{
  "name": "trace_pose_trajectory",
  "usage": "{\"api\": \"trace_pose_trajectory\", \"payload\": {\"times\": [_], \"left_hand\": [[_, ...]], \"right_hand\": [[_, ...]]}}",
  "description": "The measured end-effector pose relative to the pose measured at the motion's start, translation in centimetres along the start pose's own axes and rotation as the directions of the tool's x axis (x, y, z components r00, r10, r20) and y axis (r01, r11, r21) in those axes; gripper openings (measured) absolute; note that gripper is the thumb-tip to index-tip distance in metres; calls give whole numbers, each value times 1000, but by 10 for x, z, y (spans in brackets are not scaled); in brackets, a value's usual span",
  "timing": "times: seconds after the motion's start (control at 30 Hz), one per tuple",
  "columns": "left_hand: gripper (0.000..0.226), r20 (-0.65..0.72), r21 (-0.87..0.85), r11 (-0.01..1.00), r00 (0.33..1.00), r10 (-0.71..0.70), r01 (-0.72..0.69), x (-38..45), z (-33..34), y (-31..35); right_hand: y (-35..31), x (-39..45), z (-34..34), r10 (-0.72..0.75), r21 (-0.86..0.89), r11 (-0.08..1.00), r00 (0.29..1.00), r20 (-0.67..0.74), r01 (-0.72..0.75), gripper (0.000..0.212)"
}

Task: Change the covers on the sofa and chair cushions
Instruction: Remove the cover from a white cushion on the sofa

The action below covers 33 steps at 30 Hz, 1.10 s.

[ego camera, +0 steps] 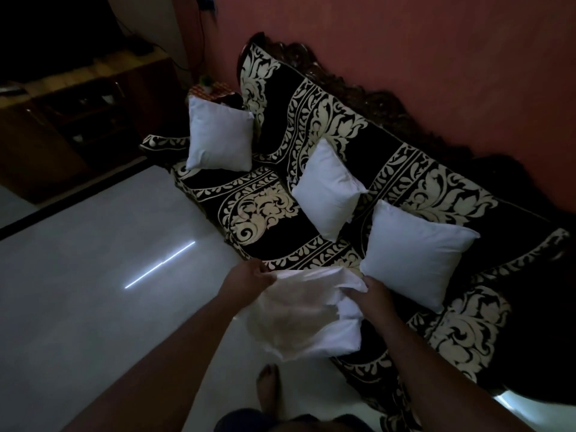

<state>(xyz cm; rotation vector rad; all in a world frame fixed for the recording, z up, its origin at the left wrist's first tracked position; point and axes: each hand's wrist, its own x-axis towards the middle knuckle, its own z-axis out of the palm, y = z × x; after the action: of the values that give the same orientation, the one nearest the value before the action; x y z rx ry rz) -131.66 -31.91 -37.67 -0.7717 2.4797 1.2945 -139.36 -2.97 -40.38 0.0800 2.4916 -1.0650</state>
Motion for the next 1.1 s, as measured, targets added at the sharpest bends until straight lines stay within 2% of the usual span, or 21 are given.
{"api": "trace_pose_trajectory", "payload": {"times": [0.03, 0.1, 0.17, 0.2, 0.23, 0.27, 0.3, 0.37, 0.43, 0.47, 0.53, 0.6, 0.63, 0.67, 0.73, 0.8, 0.87, 0.9, 0.93, 1.03, 1.1], "left_hand": [[24, -25, 48, 999, 1000, -3, 5, 7, 2, -2], [27, -78, 13, 999, 996, -34, 35, 21, 4, -6], [31, -131, -67, 996, 989, -73, 65, 32, 5, -9], [31, -152, -85, 994, 985, -81, 69, 36, 6, -11], [31, -164, -87, 994, 983, -80, 66, 39, 6, -11], [30, -171, -75, 996, 983, -62, 50, 40, 7, -10], [29, -177, -52, 998, 983, -37, 28, 40, 9, -7], [26, -188, -13, 1000, 982, 9, -11, 42, 13, 0], [29, -189, -22, 1000, 982, -11, 6, 45, 18, 6], [31, -173, -68, 997, 984, -51, 40, 49, 20, 7], [37, -131, -314, 937, 970, -203, 154, 56, 23, 11], [40, -95, -552, 809, 949, -302, 202, 60, 24, 17], [40, -86, -589, 787, 954, -287, 184, 63, 25, 19], [41, -76, -590, 792, 966, -248, 157, 64, 26, 19], [54, 27, -534, 836, 990, -135, 129, 63, 27, 21], [67, 116, -384, 917, 991, -70, 110, 66, 33, 25], [38, 81, -98, 994, 996, -45, 53, 72, 39, 35], [21, 33, 18, 999, 999, -38, 38, 76, 43, 43], [15, -3, 49, 998, 999, -44, 44, 80, 46, 52], [18, -57, -145, 985, 993, -99, 90, 92, 65, 75], [17, -98, -154, 984, 990, -103, 87, 99, 86, 92]], "right_hand": [[-10, -3, 1, 14, 142, 990, 997, 75, -24, 26], [-26, -5, 2, 49, 398, 902, 955, 293, -169, 27], [-28, 0, 1, 135, 503, 784, 891, 433, -363, 28], [-28, 3, 1, 205, 490, 772, 887, 413, -406, 31], [-31, 6, -1, 243, 430, 819, 909, 339, -380, 33], [-32, 10, -2, 213, 295, 915, 951, 224, -275, 29], [-33, 13, -3, 128, 76, 988, 988, 82, -135, 24], [-35, 14, -5, -109, -353, 935, 976, -186, 37, 14], [-36, 17, -7, -240, -508, 859, 930, -277, 70, 11], [-36, 22, -8, -229, -534, 844, 938, -261, 57, 14], [-36, 31, -9, -111, -479, 878, 982, -156, 23, 22], [-43, 38, -16, 1, -208, 978, 996, -95, -20, 25], [-43, 42, -21, 16, -72, 997, 994, -104, -24, 24], [-44, 43, -26, 14, -21, 1000, 995, -103, -16, 24], [-37, 45, -36, -34, -236, 972, 998, -50, 21, 22], [-24, 51, -45, -82, -330, 943, 986, -147, 30, 22], [-12, 61, -52, -100, -323, 946, 980, -173, 39, 19], [-8, 68, -55, -82, -364, 931, 991, -107, 38, 15], [-4, 74, -58, -57, -419, 907, 998, -20, 43, 15], [20, 99, -71, -33, -307, 951, 999, -42, 19, 15], [34, 114, -83, -33, -320, 946, 998, 62, 51, 10]]}}
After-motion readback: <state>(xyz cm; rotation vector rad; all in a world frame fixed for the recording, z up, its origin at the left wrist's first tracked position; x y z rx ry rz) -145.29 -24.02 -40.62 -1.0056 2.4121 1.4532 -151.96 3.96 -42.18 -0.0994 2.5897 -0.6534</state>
